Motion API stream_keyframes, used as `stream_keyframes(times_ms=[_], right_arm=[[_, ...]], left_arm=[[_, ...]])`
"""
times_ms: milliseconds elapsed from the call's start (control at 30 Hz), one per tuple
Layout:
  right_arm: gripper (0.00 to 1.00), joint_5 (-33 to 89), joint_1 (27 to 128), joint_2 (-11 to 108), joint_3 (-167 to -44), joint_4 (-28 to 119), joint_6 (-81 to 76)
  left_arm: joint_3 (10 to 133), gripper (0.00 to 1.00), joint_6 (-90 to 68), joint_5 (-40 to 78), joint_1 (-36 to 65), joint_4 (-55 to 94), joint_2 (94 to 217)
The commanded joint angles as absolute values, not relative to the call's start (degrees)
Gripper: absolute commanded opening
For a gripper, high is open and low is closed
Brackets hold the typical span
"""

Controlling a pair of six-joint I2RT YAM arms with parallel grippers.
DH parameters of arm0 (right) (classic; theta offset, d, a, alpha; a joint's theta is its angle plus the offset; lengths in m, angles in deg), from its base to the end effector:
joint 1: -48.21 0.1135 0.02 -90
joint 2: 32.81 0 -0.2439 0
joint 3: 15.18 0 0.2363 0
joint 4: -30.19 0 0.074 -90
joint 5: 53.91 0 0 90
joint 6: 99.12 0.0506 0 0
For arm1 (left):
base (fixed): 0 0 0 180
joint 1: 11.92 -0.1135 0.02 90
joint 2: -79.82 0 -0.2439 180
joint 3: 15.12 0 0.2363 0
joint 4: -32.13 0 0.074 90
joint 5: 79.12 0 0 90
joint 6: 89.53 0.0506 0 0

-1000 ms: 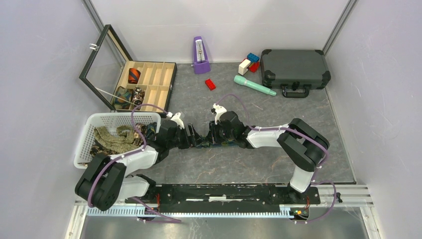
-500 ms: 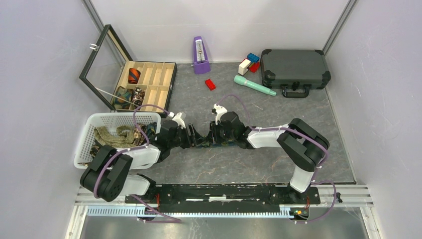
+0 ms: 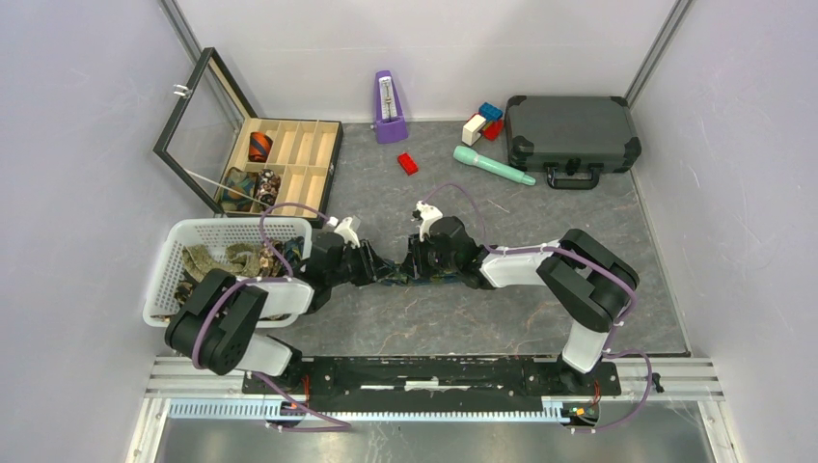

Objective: Roll the ties
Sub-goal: Roll the tie at the center of the board.

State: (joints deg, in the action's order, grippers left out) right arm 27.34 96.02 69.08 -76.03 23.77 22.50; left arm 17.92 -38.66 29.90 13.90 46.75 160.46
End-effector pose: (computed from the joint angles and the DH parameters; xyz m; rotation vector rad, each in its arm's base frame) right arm 0.2297 0.2649 0.1266 -0.4204 2.2919 0.9177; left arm 0.2105 -0.1202 0.1133 -0.0581 2.2875 -0.9867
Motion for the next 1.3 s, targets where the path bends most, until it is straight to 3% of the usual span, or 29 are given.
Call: stream_keyframes(times_ms=[0, 167, 533, 800, 1267], right_arm=[[0.29, 28.84, 95.76, 70.73, -74.35, 27.66, 20.45], [0.31, 28.76, 95.67, 69.97, -74.61, 27.78, 20.21], [0.48, 29.64, 95.22, 62.29, -76.29, 31.96, 18.16], [0.37, 25.08, 96.08, 60.45, -75.28, 28.24, 20.58], [0.30, 19.47, 100.12, 70.74, -80.53, 19.84, 26.36]], left_arm=[[17.77, 0.35, -39.78, 31.85, 13.93, 51.30, 162.14], [18.30, 0.21, -39.80, 32.06, 13.96, 50.80, 162.60], [20.97, 0.14, -35.31, 24.01, 14.38, 33.15, 154.05], [24.44, 0.13, -32.76, 16.44, 16.29, 19.51, 147.66], [32.67, 0.13, -30.85, 3.14, 23.08, 3.92, 146.43]])
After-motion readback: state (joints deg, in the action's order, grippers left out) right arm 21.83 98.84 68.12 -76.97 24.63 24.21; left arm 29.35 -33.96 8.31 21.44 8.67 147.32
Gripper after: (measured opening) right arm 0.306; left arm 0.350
